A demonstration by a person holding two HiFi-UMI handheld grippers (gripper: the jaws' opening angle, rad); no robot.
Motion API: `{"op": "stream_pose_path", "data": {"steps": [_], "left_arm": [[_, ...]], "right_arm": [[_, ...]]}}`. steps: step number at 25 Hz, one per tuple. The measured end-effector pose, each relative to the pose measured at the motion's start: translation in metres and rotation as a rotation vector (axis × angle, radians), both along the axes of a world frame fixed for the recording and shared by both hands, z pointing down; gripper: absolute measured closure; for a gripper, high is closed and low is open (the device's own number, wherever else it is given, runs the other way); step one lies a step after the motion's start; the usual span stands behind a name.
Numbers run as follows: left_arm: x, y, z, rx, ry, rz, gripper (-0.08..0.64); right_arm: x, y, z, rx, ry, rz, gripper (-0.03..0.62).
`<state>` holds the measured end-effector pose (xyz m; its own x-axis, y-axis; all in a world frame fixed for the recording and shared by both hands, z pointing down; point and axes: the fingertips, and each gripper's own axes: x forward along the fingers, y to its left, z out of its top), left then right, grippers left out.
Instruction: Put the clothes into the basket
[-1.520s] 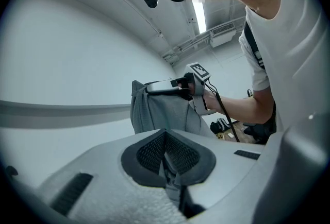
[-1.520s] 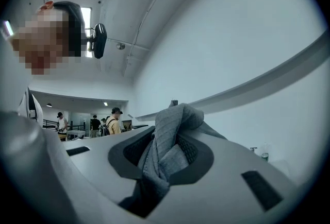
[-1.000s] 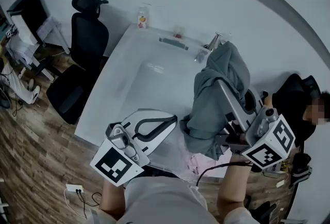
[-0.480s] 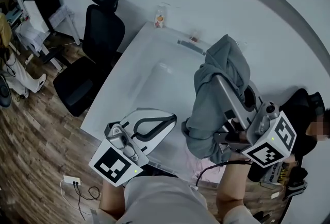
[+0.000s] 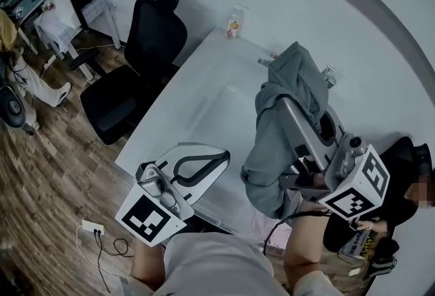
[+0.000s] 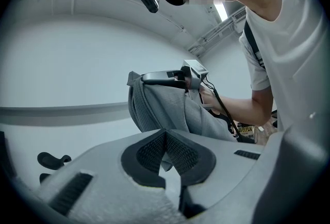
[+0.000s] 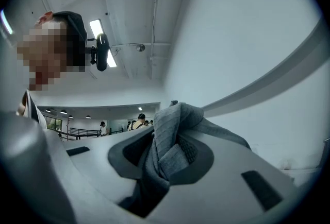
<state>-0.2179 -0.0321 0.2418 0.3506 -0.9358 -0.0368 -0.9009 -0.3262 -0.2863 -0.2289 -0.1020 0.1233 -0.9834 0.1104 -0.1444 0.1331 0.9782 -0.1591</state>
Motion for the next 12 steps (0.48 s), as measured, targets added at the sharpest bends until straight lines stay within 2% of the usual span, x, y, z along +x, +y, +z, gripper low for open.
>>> {"op": "stream_pose_path", "data": {"steps": [12], "left_arm": [[-0.043,0.022,0.013,-0.031,0.025,-0.124,0.555]], "right_arm": [[-0.059,0.021,0.012,-0.060,-0.008,-0.150,0.520]]}}
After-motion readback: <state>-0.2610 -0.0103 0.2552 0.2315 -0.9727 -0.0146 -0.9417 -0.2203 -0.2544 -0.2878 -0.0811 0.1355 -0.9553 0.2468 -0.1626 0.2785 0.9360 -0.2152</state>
